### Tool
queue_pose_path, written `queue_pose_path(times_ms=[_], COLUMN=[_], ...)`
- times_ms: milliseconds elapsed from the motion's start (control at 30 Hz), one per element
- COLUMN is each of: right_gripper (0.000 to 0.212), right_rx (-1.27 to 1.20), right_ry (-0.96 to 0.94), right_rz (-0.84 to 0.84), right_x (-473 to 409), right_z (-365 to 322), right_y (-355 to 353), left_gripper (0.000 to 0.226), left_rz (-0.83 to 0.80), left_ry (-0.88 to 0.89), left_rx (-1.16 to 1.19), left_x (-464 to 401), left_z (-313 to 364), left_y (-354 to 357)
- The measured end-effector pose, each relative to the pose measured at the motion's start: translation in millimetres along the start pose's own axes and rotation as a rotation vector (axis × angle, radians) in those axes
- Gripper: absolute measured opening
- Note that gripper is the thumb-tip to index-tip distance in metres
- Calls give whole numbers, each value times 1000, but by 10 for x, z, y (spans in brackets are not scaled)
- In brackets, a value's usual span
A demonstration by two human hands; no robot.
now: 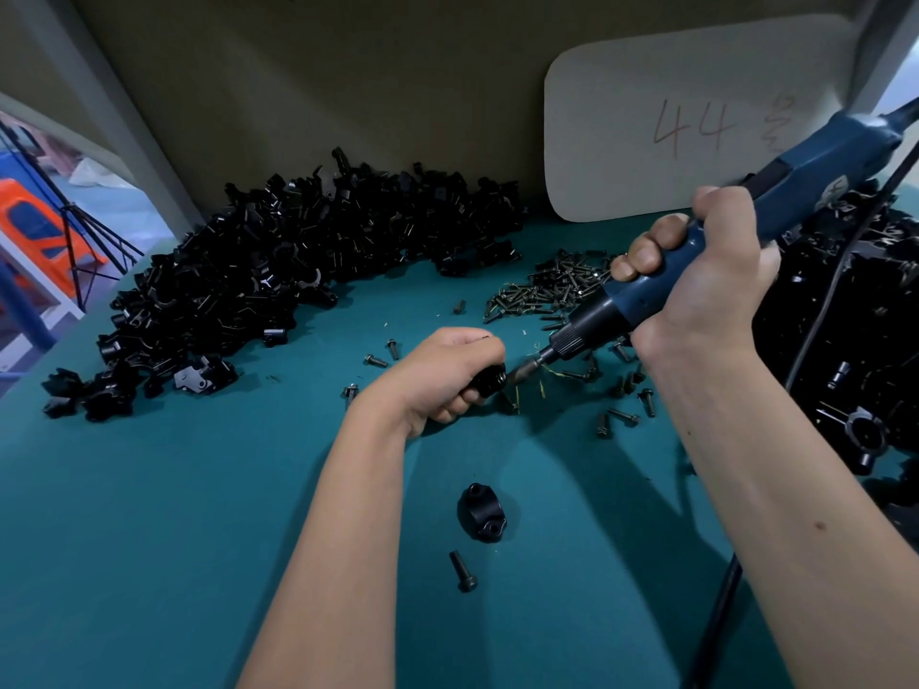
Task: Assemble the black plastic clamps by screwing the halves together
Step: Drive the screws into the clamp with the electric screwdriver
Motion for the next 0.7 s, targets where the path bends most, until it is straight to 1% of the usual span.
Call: queue_pose_path(times_ms=[200, 333, 467, 567, 700], right_gripper=[20, 21, 21, 20, 23], right_rx=[-16, -13, -29, -3, 16], right_ry=[-1, 7, 26, -15, -12], right_rz=[20, 20, -30, -70, -65], right_x=[1, 20, 23, 22, 29], right_z=[12, 23, -3, -43, -52], right_y=[-5, 5, 52, 97, 93], left_gripper=[17, 23, 21, 21, 22], left_rz=[-16, -26, -96, -70, -81], left_ry=[15, 12, -5, -19, -11], left_rx=[-13, -10, -33, 6, 16], left_x=[8, 8, 29, 13, 14], left_z=[9, 10, 15, 18, 18], left_y=[0, 9, 42, 67, 81])
Point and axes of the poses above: each hand's wrist, its own x-axis away from the middle knuckle, its own y-axis out of the palm, z = x × y, the point moved 4 cm from there along -x, towards the middle knuckle, and after that the axes turned 12 degrees about -x, right-handed, at the moved point
